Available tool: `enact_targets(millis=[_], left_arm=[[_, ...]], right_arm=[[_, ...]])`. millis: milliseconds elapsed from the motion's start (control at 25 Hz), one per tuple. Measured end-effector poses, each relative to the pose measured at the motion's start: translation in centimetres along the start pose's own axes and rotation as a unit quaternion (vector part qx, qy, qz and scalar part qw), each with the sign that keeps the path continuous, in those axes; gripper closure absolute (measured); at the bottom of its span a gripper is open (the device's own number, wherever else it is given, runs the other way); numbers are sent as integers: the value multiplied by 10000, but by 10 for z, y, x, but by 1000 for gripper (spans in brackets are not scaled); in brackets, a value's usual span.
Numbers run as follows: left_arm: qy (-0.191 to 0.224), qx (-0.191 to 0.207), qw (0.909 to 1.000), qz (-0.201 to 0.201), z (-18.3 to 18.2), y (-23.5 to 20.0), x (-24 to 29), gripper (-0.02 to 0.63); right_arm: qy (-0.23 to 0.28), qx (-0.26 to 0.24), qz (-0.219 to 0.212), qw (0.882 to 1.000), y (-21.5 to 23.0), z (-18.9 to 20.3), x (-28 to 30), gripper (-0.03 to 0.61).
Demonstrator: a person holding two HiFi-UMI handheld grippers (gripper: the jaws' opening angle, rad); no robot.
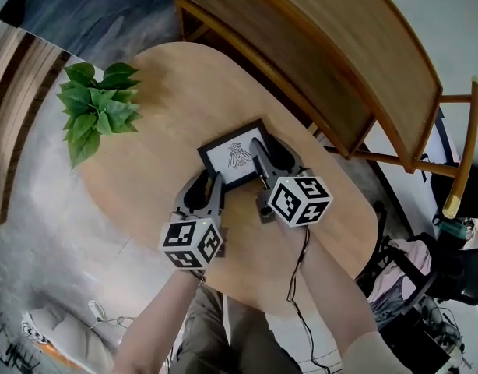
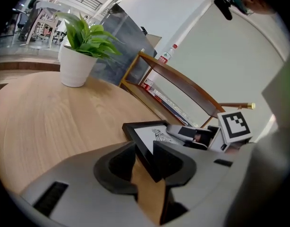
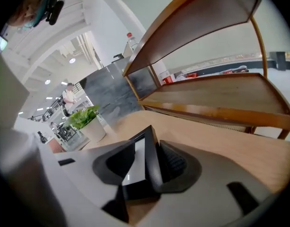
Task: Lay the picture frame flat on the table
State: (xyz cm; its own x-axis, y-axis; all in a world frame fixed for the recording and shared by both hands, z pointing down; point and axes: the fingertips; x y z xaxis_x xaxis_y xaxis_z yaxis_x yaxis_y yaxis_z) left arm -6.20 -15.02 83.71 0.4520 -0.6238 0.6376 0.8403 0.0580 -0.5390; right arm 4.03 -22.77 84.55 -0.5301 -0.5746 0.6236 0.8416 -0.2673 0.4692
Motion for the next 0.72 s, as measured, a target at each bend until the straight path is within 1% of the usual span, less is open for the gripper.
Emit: enact_targets(millis=[160,280,480,600,720], left_arm=[[-95,21,10000,-7,12,4,3,508],[-168,125,9997,-110,20,5,5,508],[-260,247,9992,-180,23,8,6,507],[-324,400,9981,-328,24,9,6,505],[-373,597,9963,-492,26,10,6,505]], right_arm=[[-129,-270,321,9990,7,7,-3,434],[-231,-431,486,9976,11,13,-6,428],[-445,-415,622,9962,18,19,-8,420],[-550,-533,723,9944,20,21,-8,414],[-671,-468,802,9934,22,25,-10,410]])
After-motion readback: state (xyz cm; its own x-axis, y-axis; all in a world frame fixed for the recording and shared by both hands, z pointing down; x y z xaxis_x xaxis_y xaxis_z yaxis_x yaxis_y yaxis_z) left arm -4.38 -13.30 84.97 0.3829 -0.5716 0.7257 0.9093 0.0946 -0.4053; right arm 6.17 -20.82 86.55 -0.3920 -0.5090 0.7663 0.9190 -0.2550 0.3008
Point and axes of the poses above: the fingertips, and each gripper's own axes: x forward along the fingers, y to its right, z out of its underside, and after that the axes turned 7 degrees about -y, right-handed
